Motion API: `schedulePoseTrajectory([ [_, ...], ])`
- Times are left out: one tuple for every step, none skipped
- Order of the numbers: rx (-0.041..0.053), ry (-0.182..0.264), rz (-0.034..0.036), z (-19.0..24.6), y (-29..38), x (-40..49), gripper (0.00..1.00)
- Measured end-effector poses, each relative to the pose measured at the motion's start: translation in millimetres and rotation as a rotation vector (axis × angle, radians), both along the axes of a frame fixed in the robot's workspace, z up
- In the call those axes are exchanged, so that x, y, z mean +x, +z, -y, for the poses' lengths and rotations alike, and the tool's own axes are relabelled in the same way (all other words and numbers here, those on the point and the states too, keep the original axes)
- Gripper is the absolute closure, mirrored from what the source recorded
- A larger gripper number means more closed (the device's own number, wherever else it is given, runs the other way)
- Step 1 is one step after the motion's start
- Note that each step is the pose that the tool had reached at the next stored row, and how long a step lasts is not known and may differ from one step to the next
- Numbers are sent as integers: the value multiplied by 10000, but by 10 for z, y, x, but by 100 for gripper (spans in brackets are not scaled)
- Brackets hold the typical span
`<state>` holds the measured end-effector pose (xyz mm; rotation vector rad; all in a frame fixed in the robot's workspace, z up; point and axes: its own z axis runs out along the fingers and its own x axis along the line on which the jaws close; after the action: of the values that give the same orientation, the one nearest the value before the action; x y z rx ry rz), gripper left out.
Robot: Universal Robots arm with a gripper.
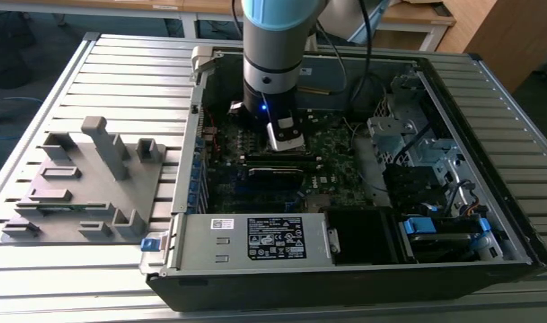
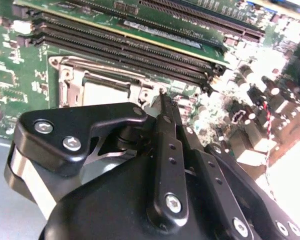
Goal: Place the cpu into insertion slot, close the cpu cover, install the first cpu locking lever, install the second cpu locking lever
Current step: 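Install the second cpu locking lever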
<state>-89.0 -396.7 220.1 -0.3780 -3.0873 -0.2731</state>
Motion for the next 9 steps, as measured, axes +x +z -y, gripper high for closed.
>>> schedulePoseTrajectory([
  [-1, 1, 0, 0, 18, 0, 90],
  [-8, 2, 0, 0, 28, 0, 90],
  [-33, 1, 9, -2, 30, 1, 90],
  [-97, 0, 24, -2, 32, 0, 90],
  [-175, 0, 42, -4, 32, 0, 90],
  [-286, 0, 69, -7, 32, 0, 90],
  [-413, 0, 99, -12, 33, 0, 90],
  [-532, 1, 123, -16, 32, 0, 90],
  [-574, 1, 133, -17, 32, 0, 90],
])
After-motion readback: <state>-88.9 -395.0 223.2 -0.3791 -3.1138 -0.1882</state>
